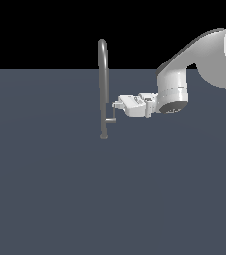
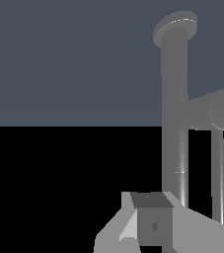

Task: Turn on the faucet by rotating a designated handle.

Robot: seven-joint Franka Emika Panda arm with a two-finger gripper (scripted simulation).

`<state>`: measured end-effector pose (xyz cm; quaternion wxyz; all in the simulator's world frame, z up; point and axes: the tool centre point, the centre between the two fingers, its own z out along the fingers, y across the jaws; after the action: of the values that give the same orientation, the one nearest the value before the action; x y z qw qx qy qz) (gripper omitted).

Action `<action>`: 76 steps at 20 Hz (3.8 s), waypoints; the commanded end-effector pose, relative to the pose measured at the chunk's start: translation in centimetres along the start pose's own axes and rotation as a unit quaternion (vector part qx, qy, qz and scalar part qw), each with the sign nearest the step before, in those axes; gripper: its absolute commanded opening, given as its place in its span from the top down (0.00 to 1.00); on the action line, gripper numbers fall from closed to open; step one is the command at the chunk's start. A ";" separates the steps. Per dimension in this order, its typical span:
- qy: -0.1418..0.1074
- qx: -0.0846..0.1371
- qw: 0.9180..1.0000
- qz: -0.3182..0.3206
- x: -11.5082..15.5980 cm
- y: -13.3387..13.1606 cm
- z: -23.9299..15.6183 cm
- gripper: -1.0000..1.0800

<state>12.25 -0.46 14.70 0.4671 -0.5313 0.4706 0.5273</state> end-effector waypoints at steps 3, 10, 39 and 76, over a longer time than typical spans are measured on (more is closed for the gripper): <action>-0.004 0.000 1.000 0.001 -0.1 -0.1 0.1 1.00; -0.003 0.000 1.000 0.001 -0.3 0.7 0.1 1.00; -0.004 0.000 1.000 0.001 -0.7 6.0 0.1 1.00; -0.006 -0.001 1.000 -0.009 7.0 9.0 0.2 1.00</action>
<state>3.33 -1.47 9.22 0.4776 -0.5361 0.4558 0.5261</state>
